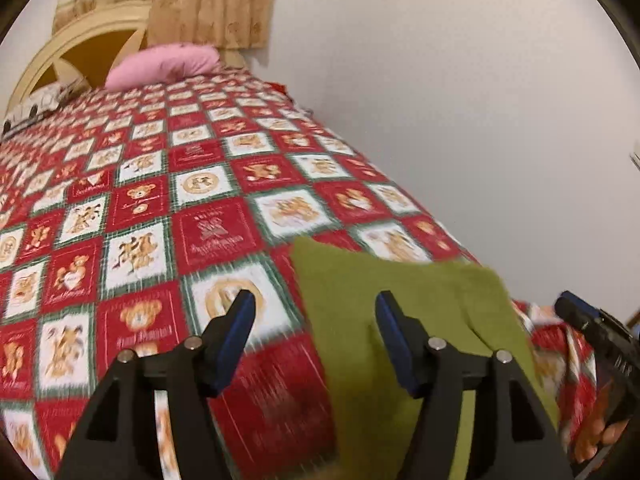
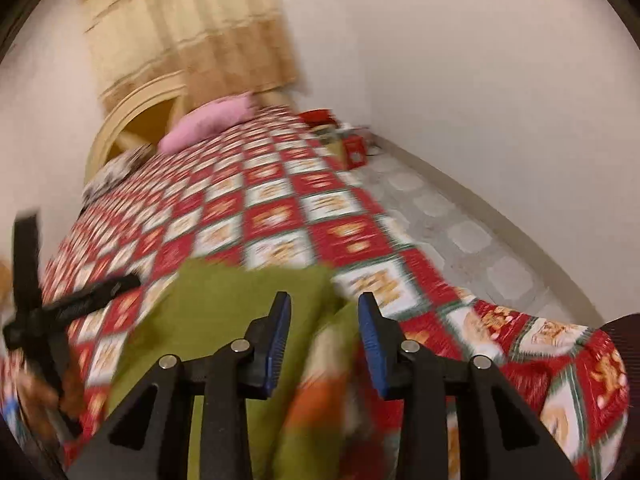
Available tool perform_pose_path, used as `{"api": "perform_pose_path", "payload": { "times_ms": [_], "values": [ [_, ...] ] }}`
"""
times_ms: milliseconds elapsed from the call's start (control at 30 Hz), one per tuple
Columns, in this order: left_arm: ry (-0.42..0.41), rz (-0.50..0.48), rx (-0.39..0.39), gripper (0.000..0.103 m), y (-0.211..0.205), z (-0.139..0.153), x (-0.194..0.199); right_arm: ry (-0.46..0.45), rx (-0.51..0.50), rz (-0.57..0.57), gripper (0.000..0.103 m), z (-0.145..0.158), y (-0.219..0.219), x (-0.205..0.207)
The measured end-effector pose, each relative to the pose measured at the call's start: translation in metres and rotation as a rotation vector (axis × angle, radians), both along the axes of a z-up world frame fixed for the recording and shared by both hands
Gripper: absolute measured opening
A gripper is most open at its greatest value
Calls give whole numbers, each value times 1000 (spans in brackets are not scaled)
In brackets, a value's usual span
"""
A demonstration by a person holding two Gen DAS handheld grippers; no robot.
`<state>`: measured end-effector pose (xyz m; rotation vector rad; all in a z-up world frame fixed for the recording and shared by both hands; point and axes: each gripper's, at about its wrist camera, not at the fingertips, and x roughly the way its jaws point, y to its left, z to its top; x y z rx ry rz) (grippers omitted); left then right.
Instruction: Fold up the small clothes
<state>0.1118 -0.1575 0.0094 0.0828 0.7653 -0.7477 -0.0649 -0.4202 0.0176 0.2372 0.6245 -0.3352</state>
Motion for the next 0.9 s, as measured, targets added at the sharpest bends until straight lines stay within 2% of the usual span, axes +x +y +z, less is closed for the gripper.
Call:
{"api": "perform_pose_path", "payload": {
  "times_ms": [133, 200, 233, 267, 333, 433, 500, 567, 600, 633, 700, 733, 900],
  "values": [
    [-73, -13, 98, 67, -7, -14, -58, 88, -10, 52, 18, -18, 44, -5],
    [-79, -27, 136, 67, -8, -24, -76, 108, -26, 43, 18, -32, 58, -15],
    [-106, -19, 153, 69, -7, -29, -85, 119, -44, 41, 18, -40, 65, -21],
    [-167, -1, 169, 72, -7, -34, -94, 133, -51, 42, 18, -48, 69, -23],
    [-202, 24, 194, 78, -5, -33, -99, 142, -64, 26, 18, -60, 75, -26],
    [-158, 20, 195, 78, 2, -26, -100, 152, -105, -18, 18, -56, 86, -28],
    [-148, -4, 196, 81, 13, -19, -108, 94, -89, -33, 18, -42, 93, -42],
    [-166, -1, 190, 90, 23, -18, -119, 38, -68, -29, 18, -29, 103, -62],
    [-170, 1, 189, 96, 25, -19, -123, 30, -69, -41, 21, -25, 109, -70],
    [-170, 1, 186, 98, 30, -20, -128, 29, -71, -52, 29, -24, 113, -77],
    [-163, -11, 192, 98, 36, -24, -137, 29, -72, -67, 40, -23, 121, -92],
    [-159, -18, 199, 98, 38, -26, -140, 31, -77, -75, 43, -24, 126, -101],
    [-125, -37, 233, 98, 52, -40, -162, 94, -127, -118, 43, -36, 148, -133]
  ]
}}
